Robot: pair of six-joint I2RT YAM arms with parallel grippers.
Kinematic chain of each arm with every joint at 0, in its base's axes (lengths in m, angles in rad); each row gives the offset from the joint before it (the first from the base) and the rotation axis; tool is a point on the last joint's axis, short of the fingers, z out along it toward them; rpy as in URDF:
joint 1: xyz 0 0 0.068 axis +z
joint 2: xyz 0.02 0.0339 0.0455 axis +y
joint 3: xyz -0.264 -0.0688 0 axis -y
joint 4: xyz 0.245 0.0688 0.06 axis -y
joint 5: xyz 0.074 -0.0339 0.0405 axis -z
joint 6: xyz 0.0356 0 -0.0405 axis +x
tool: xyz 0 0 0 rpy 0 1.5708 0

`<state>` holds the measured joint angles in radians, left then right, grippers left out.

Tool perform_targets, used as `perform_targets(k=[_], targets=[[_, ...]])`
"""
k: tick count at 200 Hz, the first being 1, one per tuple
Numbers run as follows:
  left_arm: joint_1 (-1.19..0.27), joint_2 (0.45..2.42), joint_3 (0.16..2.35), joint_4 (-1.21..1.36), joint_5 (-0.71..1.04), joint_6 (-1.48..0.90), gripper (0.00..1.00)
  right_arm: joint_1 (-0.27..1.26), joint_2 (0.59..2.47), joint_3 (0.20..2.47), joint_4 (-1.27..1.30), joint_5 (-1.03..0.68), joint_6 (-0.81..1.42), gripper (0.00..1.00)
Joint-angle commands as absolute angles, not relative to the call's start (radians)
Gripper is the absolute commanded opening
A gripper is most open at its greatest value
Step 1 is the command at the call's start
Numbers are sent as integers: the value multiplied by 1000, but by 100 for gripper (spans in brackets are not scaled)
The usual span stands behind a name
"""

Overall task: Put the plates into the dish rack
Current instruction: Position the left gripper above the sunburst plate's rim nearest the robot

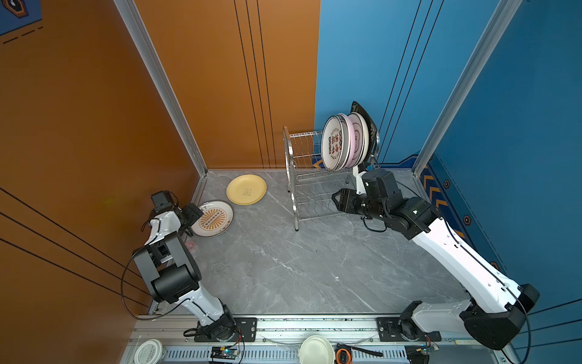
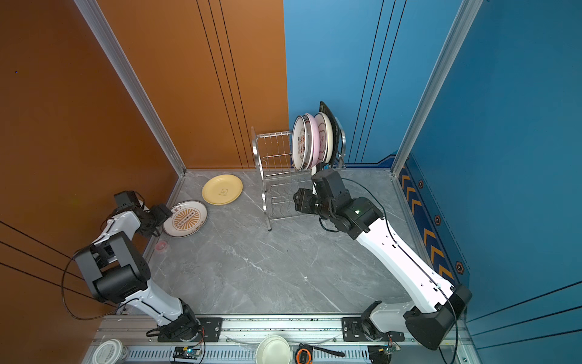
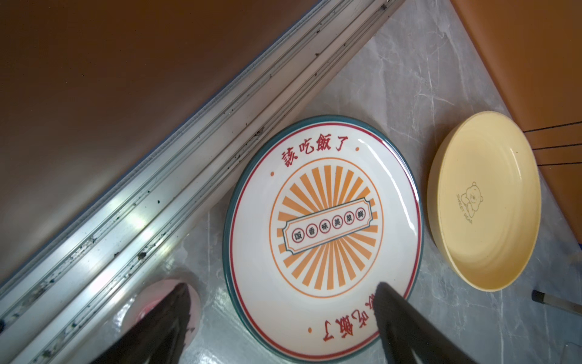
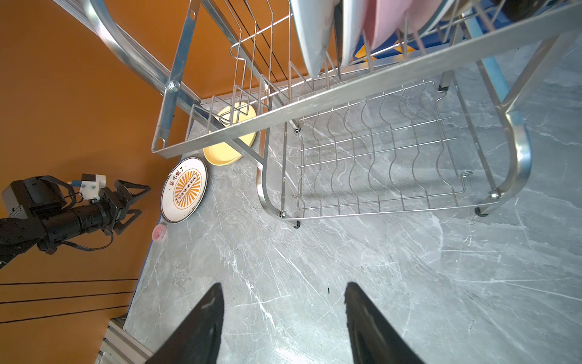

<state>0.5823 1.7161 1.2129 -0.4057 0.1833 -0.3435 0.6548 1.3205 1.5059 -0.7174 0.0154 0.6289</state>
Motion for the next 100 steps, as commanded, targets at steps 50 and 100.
perform_targets(k=[50, 100], targets=[[587, 1875, 1310, -397, 175, -316, 92, 629, 1347, 1501, -715, -3, 635, 63], [569, 1914, 1320, -400, 178, -317, 90, 617, 1370, 1515, -710, -18, 627, 63]])
